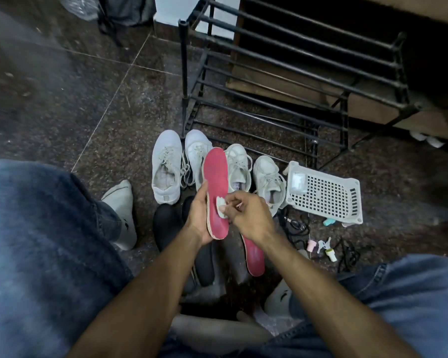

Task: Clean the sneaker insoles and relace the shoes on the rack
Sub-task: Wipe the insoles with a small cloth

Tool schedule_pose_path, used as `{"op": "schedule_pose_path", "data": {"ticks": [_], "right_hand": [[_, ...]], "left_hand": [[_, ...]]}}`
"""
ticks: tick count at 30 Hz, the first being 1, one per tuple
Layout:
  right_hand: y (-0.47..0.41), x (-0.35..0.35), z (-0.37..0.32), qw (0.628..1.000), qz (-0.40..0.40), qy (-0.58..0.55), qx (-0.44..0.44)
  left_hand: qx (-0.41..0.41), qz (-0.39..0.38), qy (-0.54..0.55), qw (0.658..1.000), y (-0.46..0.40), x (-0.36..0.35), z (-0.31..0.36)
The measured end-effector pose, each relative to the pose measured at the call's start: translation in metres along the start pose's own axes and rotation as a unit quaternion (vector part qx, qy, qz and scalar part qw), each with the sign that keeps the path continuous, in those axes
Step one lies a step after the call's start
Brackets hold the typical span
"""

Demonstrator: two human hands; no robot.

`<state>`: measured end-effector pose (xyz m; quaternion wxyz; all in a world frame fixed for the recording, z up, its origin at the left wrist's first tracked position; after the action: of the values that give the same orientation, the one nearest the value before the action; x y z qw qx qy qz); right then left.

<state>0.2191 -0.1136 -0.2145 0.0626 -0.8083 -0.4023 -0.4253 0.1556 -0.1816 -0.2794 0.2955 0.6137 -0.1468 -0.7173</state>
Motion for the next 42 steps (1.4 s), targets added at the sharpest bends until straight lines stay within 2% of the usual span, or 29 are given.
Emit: {"op": "schedule_pose_path", "data": {"ticks": [3,7,10,13,17,19,24,26,30,32,34,37,39,42], "right_hand": [[0.012,-0.006,-0.011,1.000,0.011,0.006,0.022],[0.011,0.003,-0.027,0.994,0.053,0.091,0.031],[0.000,0.011,-0.040,0.991,0.078,0.105,0.018],[0.010,0.005,-0.050,0.990,0.072,0.115,0.030],[0.038,-0.001,-0.044,0.988,0.034,0.123,0.086],[0.037,0.004,-0.041,0.981,0.046,0.156,0.110],[-0.003,0.025,-0.040,0.974,0.114,0.186,0.054],[0.000,0.022,-0.045,0.976,0.103,0.182,0.059],[0.036,0.003,-0.052,0.979,0.019,0.158,0.129],[0.034,0.007,-0.052,0.970,0.026,0.193,0.145],[0.014,0.019,-0.049,0.966,0.060,0.220,0.124],[-0.012,0.035,-0.045,0.969,0.104,0.217,0.049],[-0.012,0.029,-0.045,0.981,0.086,0.172,0.041],[0.020,0.009,-0.047,0.989,0.015,0.118,0.090]], "left_hand": [[0.019,-0.020,0.033,0.999,0.004,-0.008,0.000],[0.064,-0.034,0.030,0.997,0.007,-0.013,-0.009],[0.054,-0.035,0.055,0.996,0.008,-0.017,-0.007],[0.057,-0.060,0.048,0.995,0.006,-0.019,-0.003],[0.030,-0.069,0.060,0.995,0.000,-0.016,0.004],[0.033,-0.052,0.037,0.997,0.003,-0.019,0.000],[0.060,-0.059,0.057,0.995,0.007,-0.028,-0.012],[0.059,-0.061,0.070,0.994,0.007,-0.027,-0.008],[0.027,-0.064,0.075,0.995,-0.004,-0.016,0.002],[0.033,-0.069,0.072,0.994,-0.002,-0.020,-0.003],[0.060,-0.076,0.061,0.993,0.004,-0.027,-0.012],[0.056,-0.064,0.063,0.994,0.008,-0.030,-0.014],[0.045,-0.065,0.068,0.995,0.008,-0.030,-0.007],[0.040,-0.075,0.082,0.993,0.003,-0.027,0.001]]}}
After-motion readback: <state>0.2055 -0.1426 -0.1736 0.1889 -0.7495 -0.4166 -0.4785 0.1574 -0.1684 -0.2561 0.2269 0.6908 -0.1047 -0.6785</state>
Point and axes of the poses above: each hand's wrist, its own y-axis away from the middle knuckle, its own x-axis out of the back of the hand, z = x × y, the point moved 7 cm from there along -y, towards the middle knuckle, and after that the axes turned 9 degrees about y, right-handed, at the moved point
